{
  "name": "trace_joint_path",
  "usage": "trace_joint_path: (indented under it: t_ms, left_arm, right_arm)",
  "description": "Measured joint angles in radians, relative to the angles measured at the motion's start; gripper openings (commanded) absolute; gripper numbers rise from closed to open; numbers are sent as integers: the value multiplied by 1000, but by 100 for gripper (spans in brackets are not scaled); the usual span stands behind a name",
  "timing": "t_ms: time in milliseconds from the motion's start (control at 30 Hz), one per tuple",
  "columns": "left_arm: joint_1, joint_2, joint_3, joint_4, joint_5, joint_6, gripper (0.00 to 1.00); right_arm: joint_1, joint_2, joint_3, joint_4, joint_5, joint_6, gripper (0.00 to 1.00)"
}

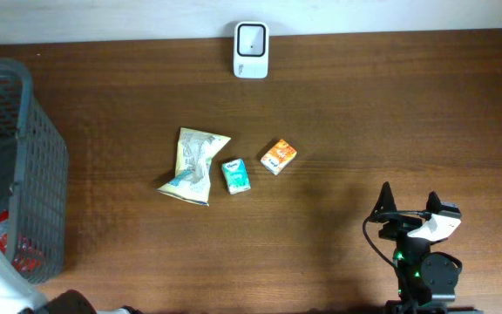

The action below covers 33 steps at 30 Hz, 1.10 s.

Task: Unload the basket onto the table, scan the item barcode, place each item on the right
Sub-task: 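Place the orange tissue pack right of the teal pack with left gripper, then grasp the red snack bag in the basket with the left gripper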

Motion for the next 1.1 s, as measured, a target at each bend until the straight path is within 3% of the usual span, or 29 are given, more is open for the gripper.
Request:
trace_joint_path:
  t_ms: [200, 367, 600, 967, 1100]
  left_arm:
    - [48, 15, -327, 173, 2, -18, 80]
    - [121, 33, -556, 401, 2, 45, 82]
    - [200, 129, -587, 457, 0, 149, 79]
    - [288, 246, -587, 484, 0, 282, 82]
    - [288, 308, -587, 491, 10, 313, 77]
  right_arm:
    - [0, 0, 0, 0, 0, 0, 99]
    - [0, 0, 0, 0, 0, 0, 98]
    - [0, 0, 0, 0, 0, 0, 99]
    - [0, 0, 0, 0, 0, 0, 99]
    - [0, 0, 0, 0, 0, 0, 99]
